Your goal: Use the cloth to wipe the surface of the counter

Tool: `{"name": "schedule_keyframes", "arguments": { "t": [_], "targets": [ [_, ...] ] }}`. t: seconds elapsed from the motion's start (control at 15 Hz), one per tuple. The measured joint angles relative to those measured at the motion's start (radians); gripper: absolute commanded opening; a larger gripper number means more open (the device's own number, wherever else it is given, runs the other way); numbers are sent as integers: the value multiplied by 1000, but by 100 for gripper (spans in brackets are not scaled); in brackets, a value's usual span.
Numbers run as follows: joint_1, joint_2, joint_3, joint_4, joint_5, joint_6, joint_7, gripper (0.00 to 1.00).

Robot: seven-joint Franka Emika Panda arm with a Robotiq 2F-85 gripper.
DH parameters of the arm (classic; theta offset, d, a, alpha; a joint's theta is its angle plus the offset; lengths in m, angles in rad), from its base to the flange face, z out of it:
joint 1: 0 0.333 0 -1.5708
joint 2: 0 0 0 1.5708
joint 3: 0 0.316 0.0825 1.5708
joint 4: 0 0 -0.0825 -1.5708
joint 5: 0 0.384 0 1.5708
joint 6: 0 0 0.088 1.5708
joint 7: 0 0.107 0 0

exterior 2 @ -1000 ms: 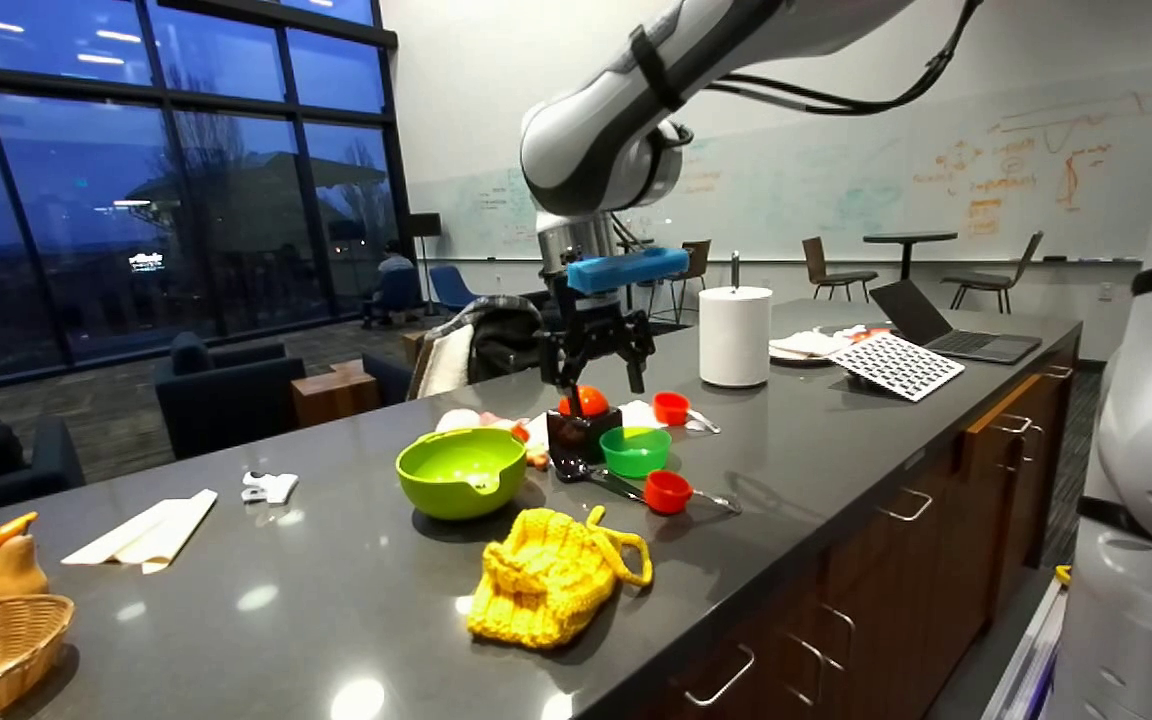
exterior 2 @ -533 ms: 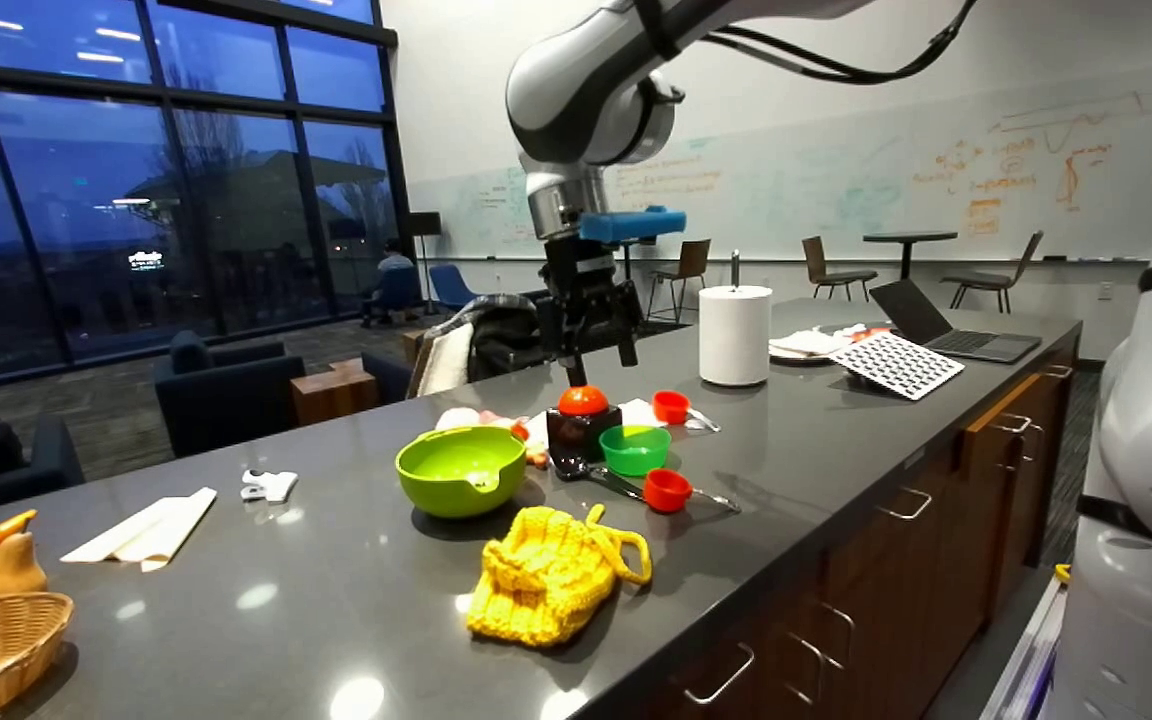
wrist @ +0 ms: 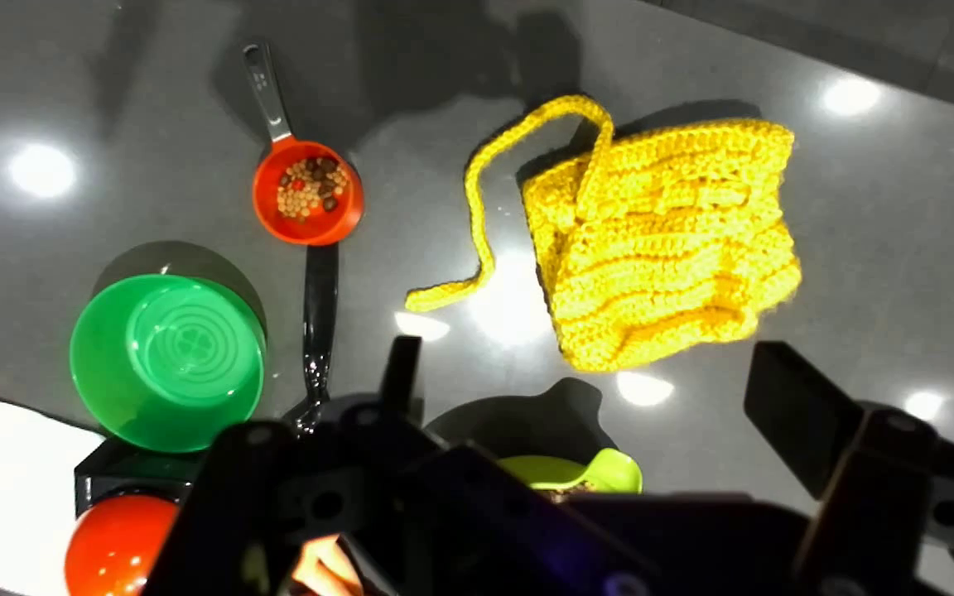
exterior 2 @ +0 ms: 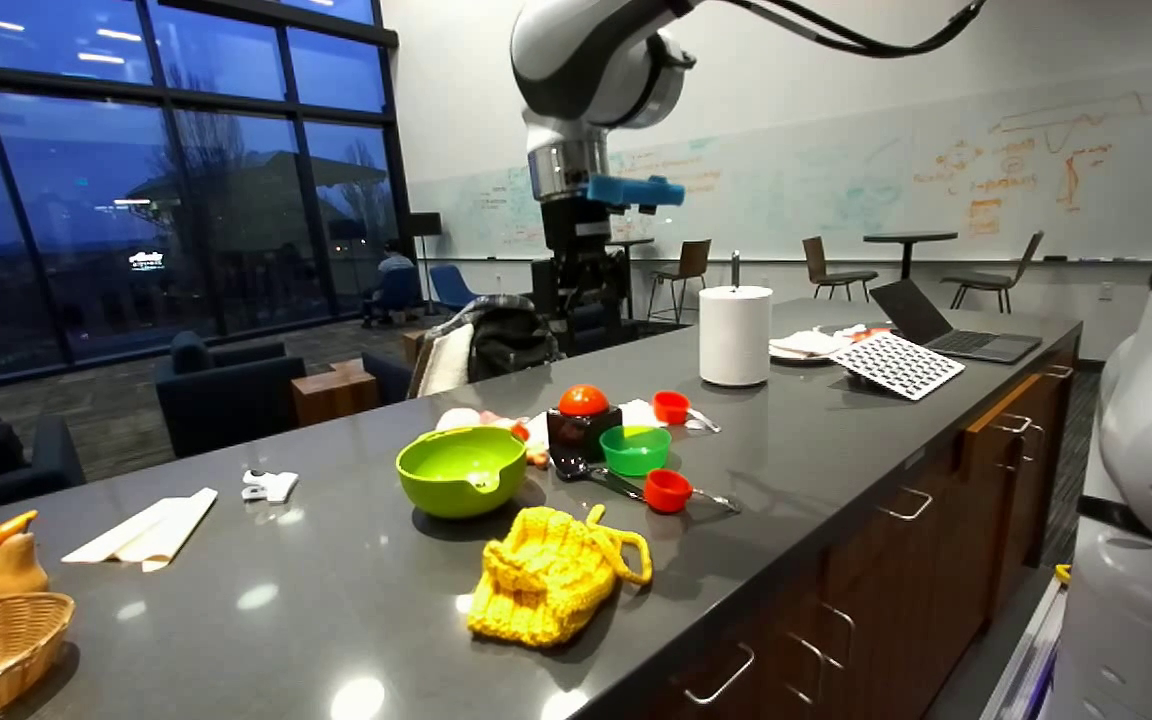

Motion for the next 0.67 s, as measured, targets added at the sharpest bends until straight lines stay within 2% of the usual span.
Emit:
{"name": "schedule_keyframes", "arguments": {
  "t": [0.27, 0.67],
  "targets": [
    [-34, -42, -35, 5, 36, 26, 46, 100],
    [-98, -83, -70, 5, 11, 42, 145, 100]
  ]
}}
